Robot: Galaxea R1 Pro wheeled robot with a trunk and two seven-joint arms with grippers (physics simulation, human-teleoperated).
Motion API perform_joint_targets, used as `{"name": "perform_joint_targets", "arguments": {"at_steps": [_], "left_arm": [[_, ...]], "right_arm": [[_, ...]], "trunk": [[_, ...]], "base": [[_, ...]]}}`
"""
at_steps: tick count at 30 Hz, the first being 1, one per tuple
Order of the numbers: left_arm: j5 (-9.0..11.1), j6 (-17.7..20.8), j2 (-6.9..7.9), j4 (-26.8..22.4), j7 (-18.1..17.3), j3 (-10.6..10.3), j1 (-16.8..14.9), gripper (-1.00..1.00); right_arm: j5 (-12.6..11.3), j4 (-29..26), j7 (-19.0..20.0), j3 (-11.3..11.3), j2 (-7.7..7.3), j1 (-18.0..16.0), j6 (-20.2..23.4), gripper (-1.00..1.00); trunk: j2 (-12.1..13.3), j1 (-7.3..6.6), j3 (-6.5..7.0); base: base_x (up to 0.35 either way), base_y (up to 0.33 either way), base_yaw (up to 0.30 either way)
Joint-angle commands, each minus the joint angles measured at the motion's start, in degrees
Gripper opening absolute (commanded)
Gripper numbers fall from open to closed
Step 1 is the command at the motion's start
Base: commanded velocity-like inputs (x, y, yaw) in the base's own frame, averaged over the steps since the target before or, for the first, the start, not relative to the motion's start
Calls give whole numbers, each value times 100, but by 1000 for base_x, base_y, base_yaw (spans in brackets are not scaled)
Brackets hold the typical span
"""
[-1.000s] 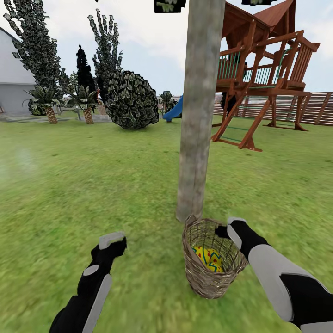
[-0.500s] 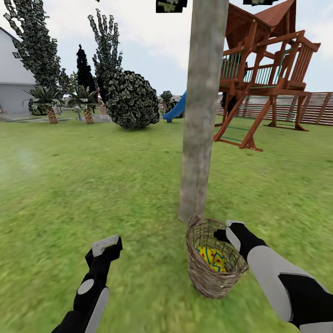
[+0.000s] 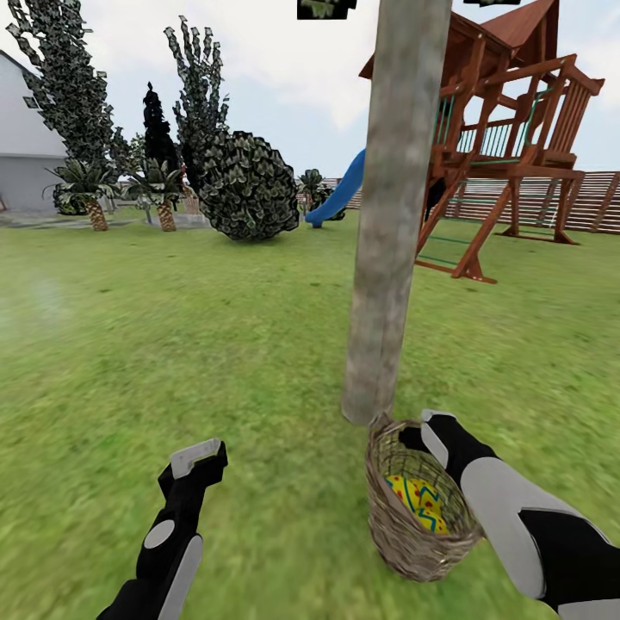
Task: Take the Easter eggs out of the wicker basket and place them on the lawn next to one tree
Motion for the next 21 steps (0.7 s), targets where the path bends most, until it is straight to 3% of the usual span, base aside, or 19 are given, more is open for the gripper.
{"name": "perform_joint_targets", "arguments": {"at_steps": [1, 8, 21], "left_arm": [[41, 21, 2, -7, 38, -8, -3, 100], [41, 26, 2, 7, 38, -7, -3, 100], [49, 21, 2, -14, 57, -6, -3, 100]], "right_arm": [[-62, -9, -37, -15, -1, -1, 21, 100], [-54, -3, -37, -20, -20, -1, 41, 100], [-78, -17, -37, -55, -155, -1, 472, 100]], "trunk": [[-2, 0, -6], [-2, 0, -6], [-2, 0, -6]], "base": [[70, 6, 0], [18, 2, 0], [0, 0, 0]]}}
